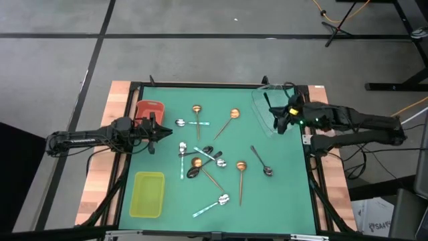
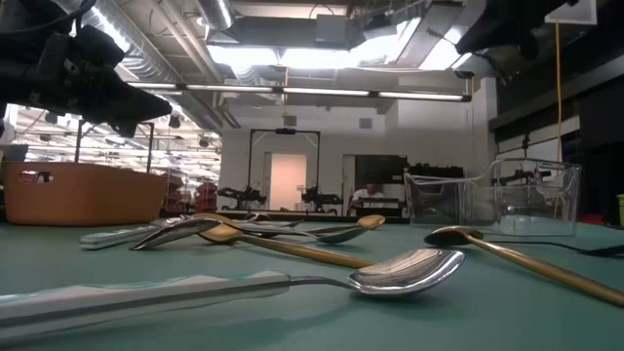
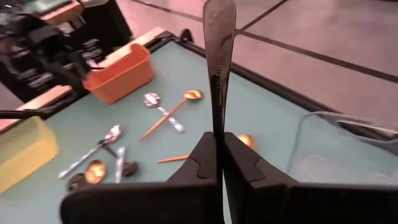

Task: Sort silverware by color (type)
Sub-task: Put the black spoon into the transparent bin

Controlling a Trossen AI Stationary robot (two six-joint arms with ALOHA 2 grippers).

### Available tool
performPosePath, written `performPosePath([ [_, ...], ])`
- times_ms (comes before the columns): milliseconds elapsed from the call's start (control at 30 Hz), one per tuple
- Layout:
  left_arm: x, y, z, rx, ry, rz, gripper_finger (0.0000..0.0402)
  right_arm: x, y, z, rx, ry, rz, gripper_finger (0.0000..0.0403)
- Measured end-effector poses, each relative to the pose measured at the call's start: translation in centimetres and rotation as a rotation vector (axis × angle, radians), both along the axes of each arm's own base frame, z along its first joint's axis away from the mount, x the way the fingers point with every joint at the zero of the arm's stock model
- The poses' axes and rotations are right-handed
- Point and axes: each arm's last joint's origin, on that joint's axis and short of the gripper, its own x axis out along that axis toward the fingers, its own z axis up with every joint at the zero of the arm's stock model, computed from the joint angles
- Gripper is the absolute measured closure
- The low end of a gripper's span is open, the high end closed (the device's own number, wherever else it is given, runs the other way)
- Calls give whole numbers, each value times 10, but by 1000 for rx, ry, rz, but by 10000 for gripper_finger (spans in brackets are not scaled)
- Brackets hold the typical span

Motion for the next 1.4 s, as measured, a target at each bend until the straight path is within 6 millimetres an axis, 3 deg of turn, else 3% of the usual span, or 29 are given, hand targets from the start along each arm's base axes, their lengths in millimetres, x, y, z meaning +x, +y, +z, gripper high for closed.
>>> performPosePath([
  [367, 0, 0, 0, 0, 0, 0, 363, -4, -49, -14, 54, 149, -72, 403],
  [867, 0, 0, 0, 0, 0, -1, 363, 4, -104, -58, 172, 512, -187, 403],
  [1133, 0, 0, 0, 0, 0, -1, 363, 15, -123, -84, 257, 631, -181, 403],
  [1400, 0, 0, 0, 0, 0, 0, 363, 27, -129, -104, 318, 688, 7, 403],
])
